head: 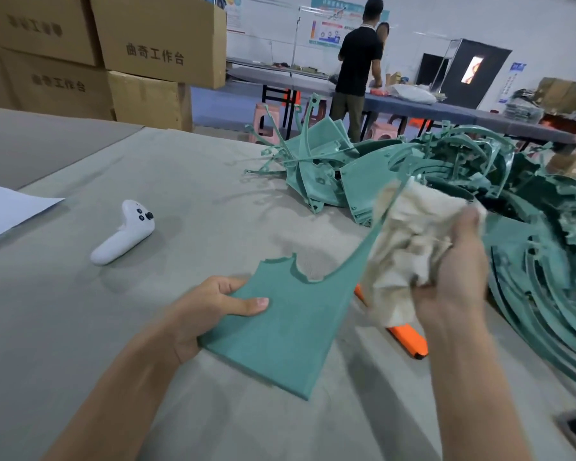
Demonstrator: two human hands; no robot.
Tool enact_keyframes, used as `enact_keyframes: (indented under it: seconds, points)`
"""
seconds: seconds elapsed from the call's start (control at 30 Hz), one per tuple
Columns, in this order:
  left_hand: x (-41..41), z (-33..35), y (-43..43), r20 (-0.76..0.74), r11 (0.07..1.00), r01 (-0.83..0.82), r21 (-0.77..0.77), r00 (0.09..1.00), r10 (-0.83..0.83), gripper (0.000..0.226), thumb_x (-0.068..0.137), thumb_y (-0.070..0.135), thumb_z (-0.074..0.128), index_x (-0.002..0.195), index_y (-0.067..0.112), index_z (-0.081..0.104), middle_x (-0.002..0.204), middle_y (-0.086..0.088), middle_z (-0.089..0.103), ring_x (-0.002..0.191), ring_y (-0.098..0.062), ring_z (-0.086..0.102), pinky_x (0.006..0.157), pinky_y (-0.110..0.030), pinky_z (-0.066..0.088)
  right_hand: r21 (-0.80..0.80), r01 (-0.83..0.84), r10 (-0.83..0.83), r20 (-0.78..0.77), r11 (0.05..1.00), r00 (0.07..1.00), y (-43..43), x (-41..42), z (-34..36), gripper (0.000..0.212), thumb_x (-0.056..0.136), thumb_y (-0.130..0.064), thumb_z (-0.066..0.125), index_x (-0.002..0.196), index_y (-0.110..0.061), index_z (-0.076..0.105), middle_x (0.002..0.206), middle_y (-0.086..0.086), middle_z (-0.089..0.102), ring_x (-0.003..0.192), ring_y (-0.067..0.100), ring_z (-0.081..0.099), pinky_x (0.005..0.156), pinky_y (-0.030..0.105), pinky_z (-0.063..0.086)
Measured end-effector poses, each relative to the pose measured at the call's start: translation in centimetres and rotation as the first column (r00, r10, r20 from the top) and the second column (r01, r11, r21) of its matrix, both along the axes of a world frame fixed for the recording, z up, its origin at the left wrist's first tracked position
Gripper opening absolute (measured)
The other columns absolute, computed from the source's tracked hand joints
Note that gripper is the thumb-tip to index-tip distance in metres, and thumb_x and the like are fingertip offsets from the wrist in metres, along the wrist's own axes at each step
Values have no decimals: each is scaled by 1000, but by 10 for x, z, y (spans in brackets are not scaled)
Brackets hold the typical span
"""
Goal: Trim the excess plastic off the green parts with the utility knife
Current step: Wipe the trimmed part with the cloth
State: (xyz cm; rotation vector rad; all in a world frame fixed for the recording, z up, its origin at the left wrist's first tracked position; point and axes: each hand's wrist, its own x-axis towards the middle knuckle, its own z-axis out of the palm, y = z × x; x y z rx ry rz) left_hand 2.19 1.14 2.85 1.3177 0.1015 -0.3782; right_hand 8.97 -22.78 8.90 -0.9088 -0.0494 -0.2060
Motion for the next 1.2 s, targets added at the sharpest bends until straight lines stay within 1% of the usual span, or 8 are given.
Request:
enact_keyframes:
  seconds: [0.13, 0.3, 0.37, 0.43, 0.53, 0.7, 1.0, 1.2]
  points:
    - [1, -4, -2, -6, 999, -11, 30, 1000, 11, 26, 70, 11, 77, 95, 7, 77, 99, -18, 74, 80, -27, 74, 63, -27, 57, -32, -84, 85, 47, 996, 995, 21, -5, 0, 33, 104, -37, 39, 98, -16, 63, 76, -6, 71, 67, 6, 67, 55, 20, 53]
    - [2, -9, -2, 4, 996, -75, 54, 997, 75, 25, 67, 15, 74, 91, 11, 79, 96, -17, 74, 77, -26, 73, 63, -28, 58, 32, -118, 115, 93, 993, 989, 35, -10, -7, 48, 101, -37, 41, 73, -23, 78, 72, -10, 69, 67, 0, 63, 65, 14, 52]
    - [1, -9, -2, 3, 996, -70, 53, 998, 70, 22, 69, 12, 74, 90, 10, 79, 95, -17, 74, 76, -26, 73, 62, -28, 58, 42, -121, 117, 87, 992, 989, 35, -9, -12, 36, 91, -43, 47, 84, -21, 73, 74, -9, 67, 69, 1, 62, 66, 15, 52]
    - [1, -8, -2, 1, 997, -52, 61, 999, 52, 22, 68, 7, 79, 89, 9, 79, 94, -18, 74, 75, -26, 73, 61, -28, 58, 28, -115, 113, 72, 993, 991, 31, -7, -16, 36, 83, -48, 49, 92, -17, 65, 75, -7, 63, 69, 2, 59, 66, 15, 51]
    - [0, -9, -4, -13, 998, -34, 48, 999, 35, 26, 67, 13, 76, 92, 6, 78, 96, -20, 74, 75, -27, 73, 62, -28, 58, 36, -120, 117, 61, 992, 991, 26, -4, -23, 34, 92, -45, 45, 95, -15, 60, 75, -6, 59, 68, 3, 57, 65, 16, 51]
    - [1, -10, -7, -23, 1000, -30, 5, 999, 30, 31, 67, 14, 74, 96, 4, 76, 98, -22, 73, 76, -28, 73, 62, -28, 57, 50, -162, 159, 63, 985, 985, 25, -2, -25, 32, 89, -44, 47, 91, -14, 58, 71, -3, 54, 63, 5, 52, 61, 16, 48]
    - [1, -14, -6, -25, 999, -12, -33, 1000, 11, 51, 60, 24, 81, 103, -2, 72, 105, -26, 70, 80, -31, 72, 70, -33, 59, 154, -360, 358, 38, 920, 933, 29, -4, -29, 33, 104, -34, 36, 91, -10, 54, 62, -3, 54, 54, 6, 50, 55, 17, 47]
    - [2, -16, -8, -23, 994, -86, -71, 996, 84, 34, 69, 15, 71, 95, -7, 73, 97, -27, 71, 71, -29, 72, 64, -31, 59, 82, -418, 417, 19, 905, 909, 36, -8, -31, 34, 106, -35, 35, 90, -11, 54, 66, -1, 53, 59, 9, 50, 60, 20, 47]
